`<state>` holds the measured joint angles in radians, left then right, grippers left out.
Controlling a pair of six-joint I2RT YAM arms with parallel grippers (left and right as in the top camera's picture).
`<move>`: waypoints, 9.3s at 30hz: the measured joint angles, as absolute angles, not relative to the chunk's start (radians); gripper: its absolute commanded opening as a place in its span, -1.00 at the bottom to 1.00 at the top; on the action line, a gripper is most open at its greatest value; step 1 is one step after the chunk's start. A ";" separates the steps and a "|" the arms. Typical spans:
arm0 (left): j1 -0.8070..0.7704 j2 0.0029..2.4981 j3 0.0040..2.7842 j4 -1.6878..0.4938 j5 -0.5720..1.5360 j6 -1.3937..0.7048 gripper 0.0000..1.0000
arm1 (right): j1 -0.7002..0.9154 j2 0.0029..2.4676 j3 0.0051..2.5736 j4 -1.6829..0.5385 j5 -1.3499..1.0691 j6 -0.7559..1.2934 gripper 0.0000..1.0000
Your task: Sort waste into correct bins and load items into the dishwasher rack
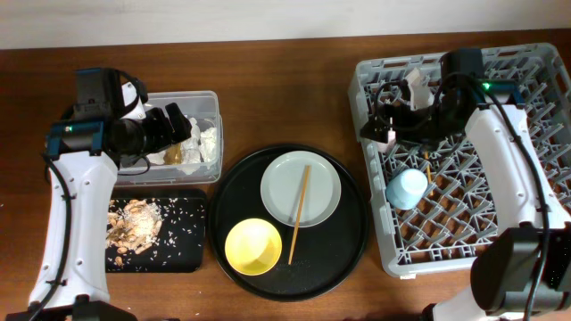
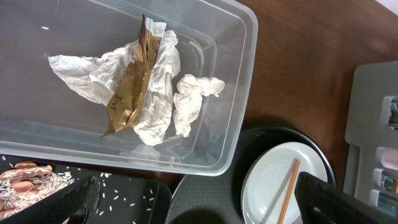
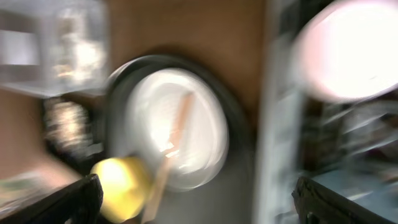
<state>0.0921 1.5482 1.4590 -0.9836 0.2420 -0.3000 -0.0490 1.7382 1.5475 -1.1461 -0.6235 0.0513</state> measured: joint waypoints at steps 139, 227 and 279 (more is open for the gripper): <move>0.092 1.548 1.459 -0.984 0.242 -0.300 0.98 | -0.476 2.328 2.027 -1.171 -1.253 -0.356 -0.34; 0.092 1.548 1.459 -0.984 0.242 -0.300 0.98 | 0.207 1.696 2.233 -1.340 -0.160 0.057 0.97; 0.092 1.548 1.462 -0.984 0.242 -0.300 0.98 | 0.093 0.014 0.010 -0.062 -0.120 0.041 0.97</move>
